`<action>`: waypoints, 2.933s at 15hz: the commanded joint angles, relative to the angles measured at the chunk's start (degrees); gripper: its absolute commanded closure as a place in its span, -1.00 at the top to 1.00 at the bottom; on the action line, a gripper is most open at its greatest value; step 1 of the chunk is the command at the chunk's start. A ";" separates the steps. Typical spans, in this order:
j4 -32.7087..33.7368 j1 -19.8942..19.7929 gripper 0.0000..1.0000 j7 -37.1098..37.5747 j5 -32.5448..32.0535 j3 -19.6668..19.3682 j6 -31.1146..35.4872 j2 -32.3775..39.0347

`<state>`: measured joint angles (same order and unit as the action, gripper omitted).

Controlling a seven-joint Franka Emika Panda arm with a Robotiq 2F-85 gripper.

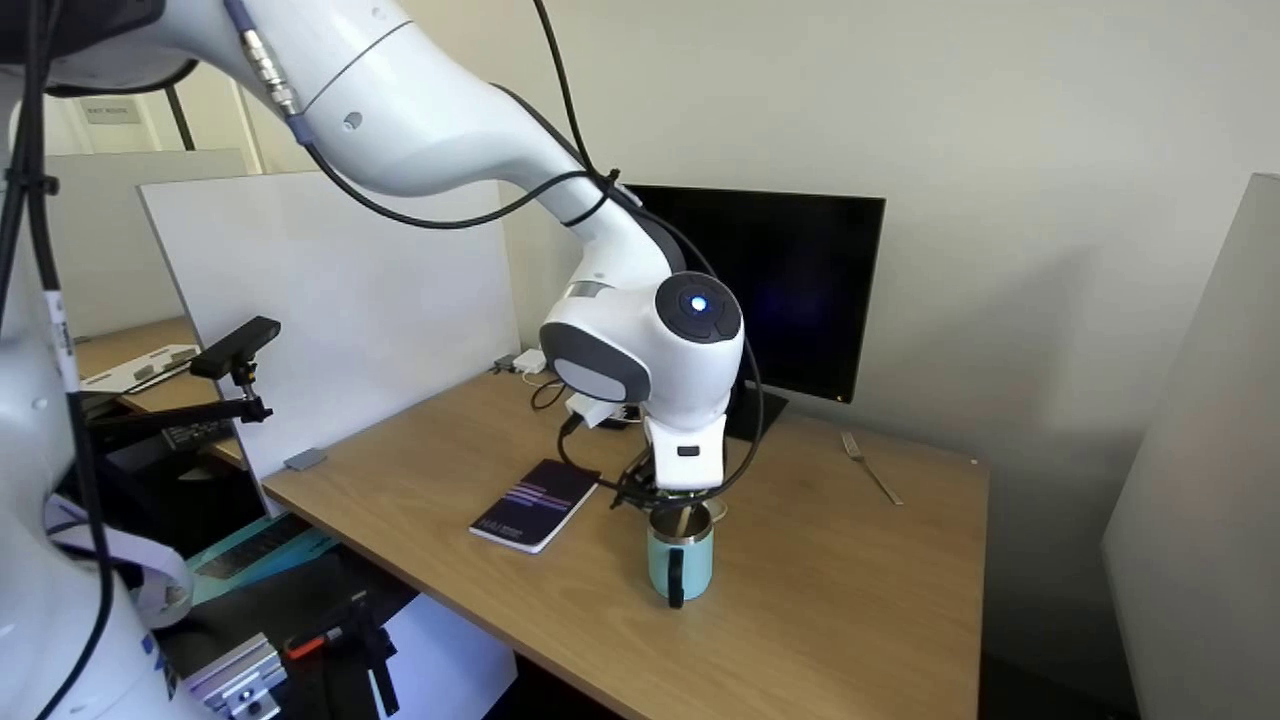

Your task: Take the pen from the cup and put it on the table

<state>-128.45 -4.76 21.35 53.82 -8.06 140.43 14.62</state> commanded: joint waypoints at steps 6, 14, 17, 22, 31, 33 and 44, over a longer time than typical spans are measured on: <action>-0.35 -0.58 1.00 0.24 7.49 0.75 3.12 1.90; -0.16 -0.17 1.00 0.25 7.46 0.57 4.38 1.95; -0.16 -0.16 1.00 0.25 7.48 0.57 4.42 1.95; 0.81 -0.02 1.00 0.83 6.30 0.44 4.26 2.37; 14.12 -0.17 1.00 22.29 2.32 -0.19 -1.98 8.47; 17.23 -0.20 1.00 28.76 3.50 0.14 -2.59 11.05; 21.15 -0.17 1.00 45.19 7.77 2.25 -0.71 13.78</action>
<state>-106.96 -4.17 64.89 59.55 -6.32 139.48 29.17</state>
